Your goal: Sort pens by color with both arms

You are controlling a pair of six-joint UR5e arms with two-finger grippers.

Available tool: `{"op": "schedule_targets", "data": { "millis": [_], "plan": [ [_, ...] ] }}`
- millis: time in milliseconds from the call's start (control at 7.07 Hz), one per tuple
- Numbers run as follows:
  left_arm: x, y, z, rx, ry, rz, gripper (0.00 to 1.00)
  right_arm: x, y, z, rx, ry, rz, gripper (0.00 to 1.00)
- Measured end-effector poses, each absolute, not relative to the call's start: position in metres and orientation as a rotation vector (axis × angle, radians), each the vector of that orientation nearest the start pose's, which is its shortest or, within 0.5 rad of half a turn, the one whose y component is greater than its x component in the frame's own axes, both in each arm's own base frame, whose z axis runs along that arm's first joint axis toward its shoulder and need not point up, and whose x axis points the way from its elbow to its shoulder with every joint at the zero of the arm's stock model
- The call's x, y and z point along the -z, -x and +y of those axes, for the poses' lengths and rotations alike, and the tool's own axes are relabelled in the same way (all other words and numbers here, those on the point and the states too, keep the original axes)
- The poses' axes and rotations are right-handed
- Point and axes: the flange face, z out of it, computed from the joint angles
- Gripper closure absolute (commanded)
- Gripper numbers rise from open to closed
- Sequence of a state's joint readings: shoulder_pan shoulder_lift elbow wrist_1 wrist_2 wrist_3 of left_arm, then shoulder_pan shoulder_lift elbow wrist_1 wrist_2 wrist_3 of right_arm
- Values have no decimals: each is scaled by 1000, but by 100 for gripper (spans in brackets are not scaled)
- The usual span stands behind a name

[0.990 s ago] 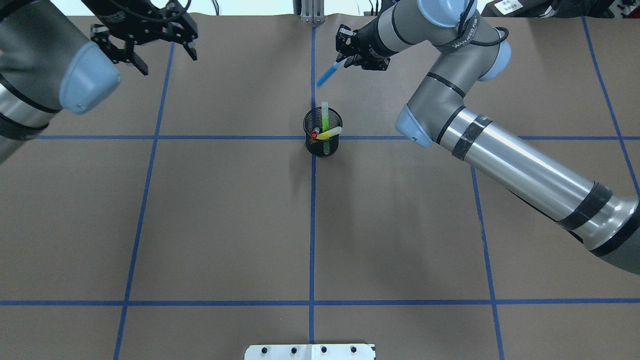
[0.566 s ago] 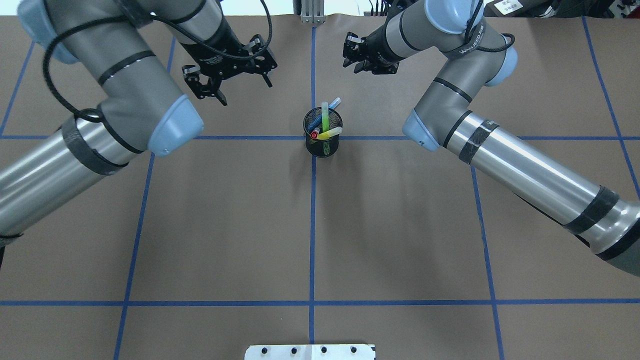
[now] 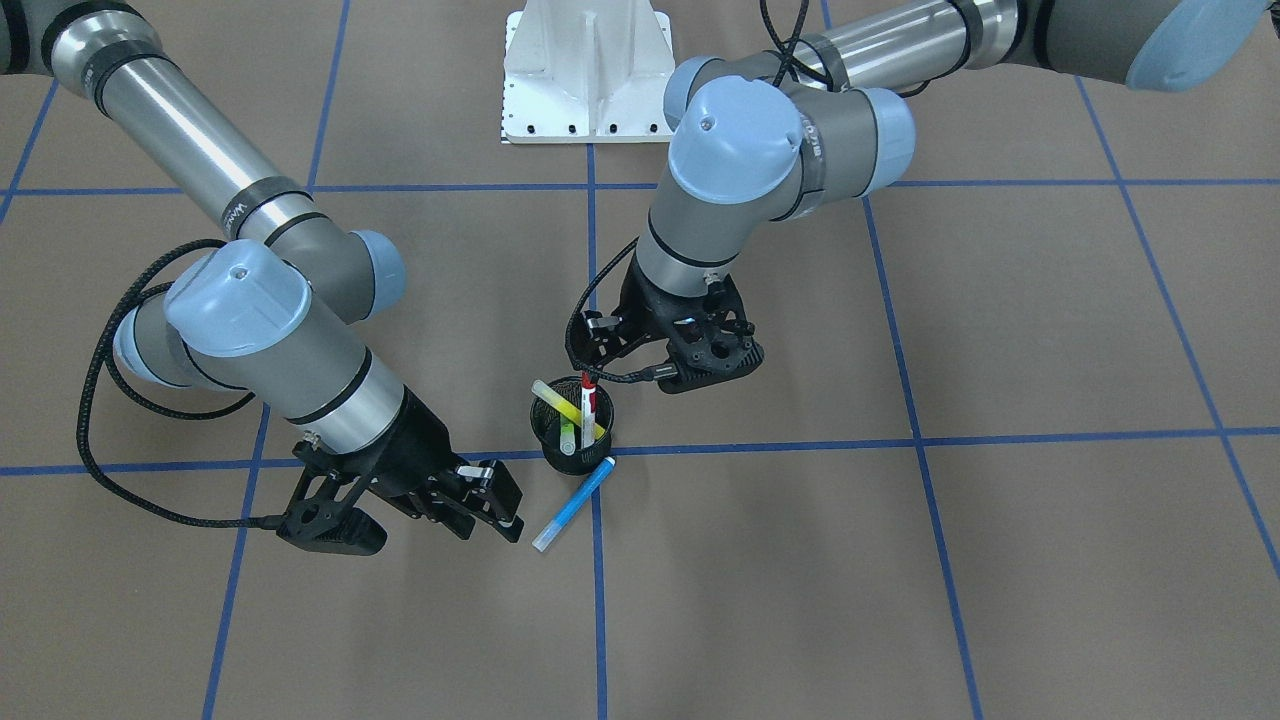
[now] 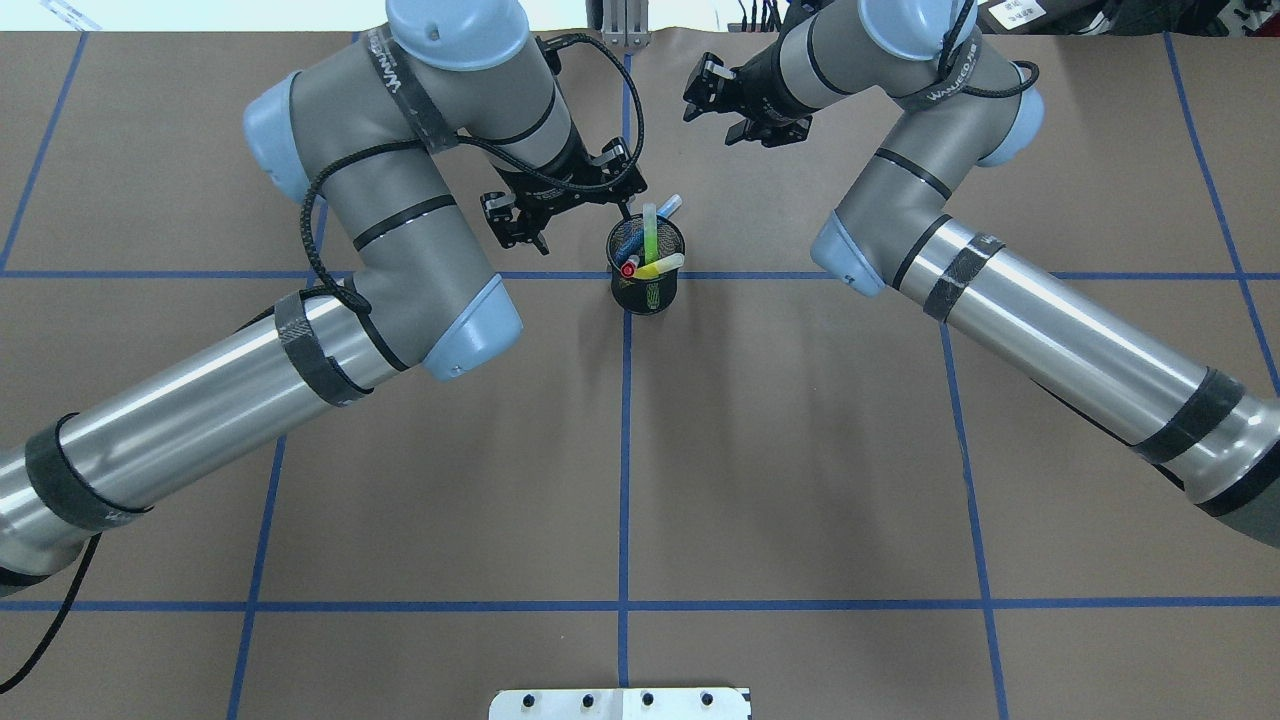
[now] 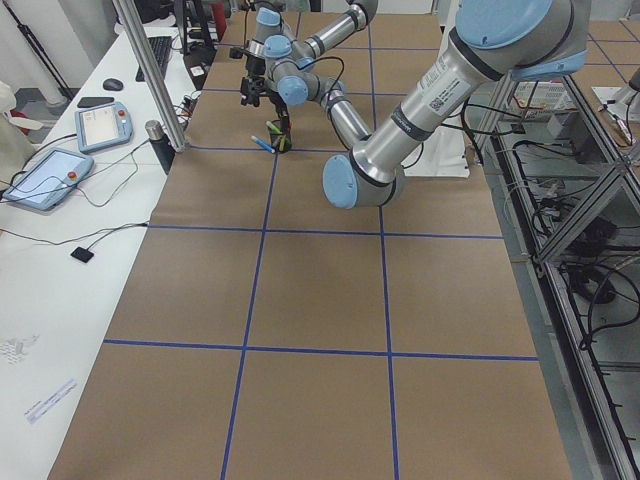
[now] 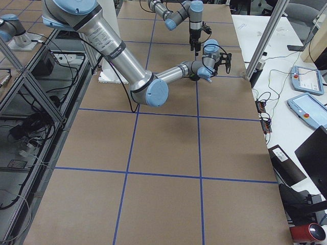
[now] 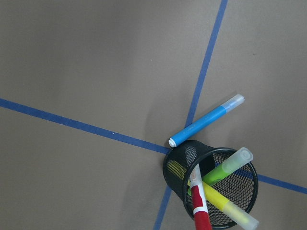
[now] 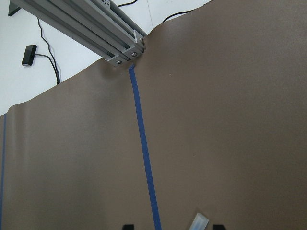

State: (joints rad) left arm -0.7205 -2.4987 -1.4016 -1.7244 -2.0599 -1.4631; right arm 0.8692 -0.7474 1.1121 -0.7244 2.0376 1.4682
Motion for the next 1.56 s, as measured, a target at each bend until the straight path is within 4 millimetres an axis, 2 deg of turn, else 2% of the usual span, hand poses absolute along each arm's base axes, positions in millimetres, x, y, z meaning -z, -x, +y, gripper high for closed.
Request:
{"op": "schedule_targets", "data": {
  "millis": [283, 566, 848, 1272, 1555],
  "plan": [
    [-113, -541, -560, 346, 52, 990, 11, -258, 424, -674, -383, -114, -1242, 5],
    [-116, -566, -547, 335, 40, 967, 24, -279, 389, -676, -413, 51, -1178, 1],
    [-117, -572, -542, 326, 31, 960, 41, -291, 364, -663, -470, 163, -1096, 1],
    [-119, -571, -542, 297, 12, 957, 52, -321, 313, -631, -538, 249, -1032, 0],
    [-121, -571, -542, 279, 1, 952, 65, -347, 292, -608, -555, 259, -987, 0]
  ]
}}
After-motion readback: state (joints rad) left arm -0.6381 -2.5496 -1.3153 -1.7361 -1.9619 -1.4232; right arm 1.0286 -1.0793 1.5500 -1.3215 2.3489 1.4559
